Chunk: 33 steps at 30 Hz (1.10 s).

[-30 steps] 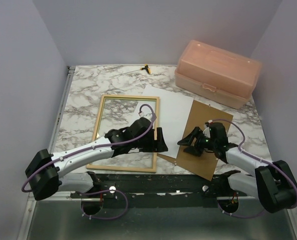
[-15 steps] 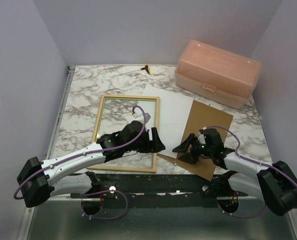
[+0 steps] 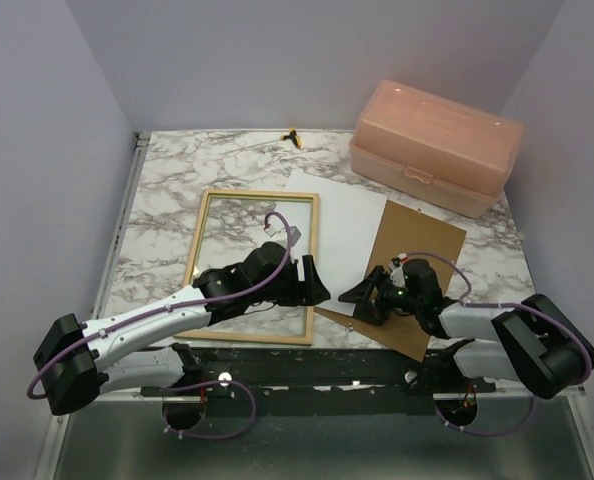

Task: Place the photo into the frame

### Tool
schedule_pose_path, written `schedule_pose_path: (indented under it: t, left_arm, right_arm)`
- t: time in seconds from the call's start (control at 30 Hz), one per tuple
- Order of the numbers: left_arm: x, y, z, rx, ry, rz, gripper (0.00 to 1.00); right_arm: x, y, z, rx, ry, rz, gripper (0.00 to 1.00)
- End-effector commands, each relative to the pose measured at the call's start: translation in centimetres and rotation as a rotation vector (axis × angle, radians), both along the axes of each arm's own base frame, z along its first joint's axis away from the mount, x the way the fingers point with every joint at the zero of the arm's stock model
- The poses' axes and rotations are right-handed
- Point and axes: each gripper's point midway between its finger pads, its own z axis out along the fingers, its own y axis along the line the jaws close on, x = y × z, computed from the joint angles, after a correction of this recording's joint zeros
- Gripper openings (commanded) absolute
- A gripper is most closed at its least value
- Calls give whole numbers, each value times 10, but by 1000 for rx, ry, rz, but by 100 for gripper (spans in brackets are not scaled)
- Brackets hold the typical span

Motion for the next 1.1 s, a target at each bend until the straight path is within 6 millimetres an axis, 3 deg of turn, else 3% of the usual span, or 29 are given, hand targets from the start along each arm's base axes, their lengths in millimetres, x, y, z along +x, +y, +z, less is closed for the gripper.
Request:
schedule_pose_path:
  t: [0.0, 0.27, 0.63, 0.77, 1.07]
  left_arm:
    - [3, 0, 4, -15, -24, 15, 73]
    - [2, 1, 4, -15, -27, 14, 72]
    - [-2, 6, 13, -59, -52, 12, 72]
    - [-4, 10, 14, -64, -49, 20, 72]
    - [2, 21, 5, 4, -14, 99, 72]
  right_arm:
    - [-4, -21, -35, -136, 23, -68, 68]
    - [34, -23, -10, -166, -135, -149, 64]
    - [76, -2, 4, -140, -212, -143, 60]
    - [89, -3, 9, -156, -248, -155, 56]
    - [97, -8, 27, -226, -303, -141, 13]
